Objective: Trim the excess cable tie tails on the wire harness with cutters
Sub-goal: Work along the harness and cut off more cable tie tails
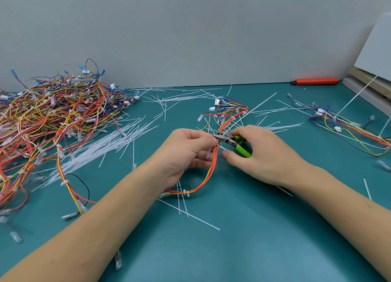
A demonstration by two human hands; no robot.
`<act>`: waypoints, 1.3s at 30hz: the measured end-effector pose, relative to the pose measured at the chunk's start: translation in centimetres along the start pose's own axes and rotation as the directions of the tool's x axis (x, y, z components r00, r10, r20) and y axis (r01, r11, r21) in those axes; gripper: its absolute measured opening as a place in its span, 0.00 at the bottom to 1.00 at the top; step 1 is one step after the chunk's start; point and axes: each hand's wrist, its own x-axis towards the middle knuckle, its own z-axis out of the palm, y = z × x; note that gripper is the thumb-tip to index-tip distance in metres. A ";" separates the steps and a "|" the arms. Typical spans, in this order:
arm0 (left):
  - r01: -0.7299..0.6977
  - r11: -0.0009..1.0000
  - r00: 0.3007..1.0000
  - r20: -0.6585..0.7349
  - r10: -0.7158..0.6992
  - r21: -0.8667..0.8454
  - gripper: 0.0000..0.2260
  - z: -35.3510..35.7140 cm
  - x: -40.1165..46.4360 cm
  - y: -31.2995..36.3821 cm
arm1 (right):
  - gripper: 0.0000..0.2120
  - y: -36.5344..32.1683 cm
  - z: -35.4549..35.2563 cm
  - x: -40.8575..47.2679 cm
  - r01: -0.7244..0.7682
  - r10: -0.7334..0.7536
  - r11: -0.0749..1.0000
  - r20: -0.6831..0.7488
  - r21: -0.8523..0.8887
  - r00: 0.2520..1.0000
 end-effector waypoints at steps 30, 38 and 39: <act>0.009 0.992 1.000 0.018 -0.007 -0.126 0.06 -0.4 -0.1 0.7 | 0.10 -0.8 0.2 -0.3 0.051 -0.056 0.998 -0.126 -0.045 0.990; 0.052 0.989 0.998 0.038 -0.047 -0.136 0.12 -0.4 -0.1 0.4 | 0.13 -0.3 0.2 -0.3 -0.006 0.007 1.000 -0.108 0.012 0.994; 0.047 0.989 0.998 0.041 -0.041 -0.138 0.12 -0.4 -0.1 0.4 | 0.13 -0.3 0.2 -0.3 -0.007 0.009 1.000 -0.109 0.018 0.994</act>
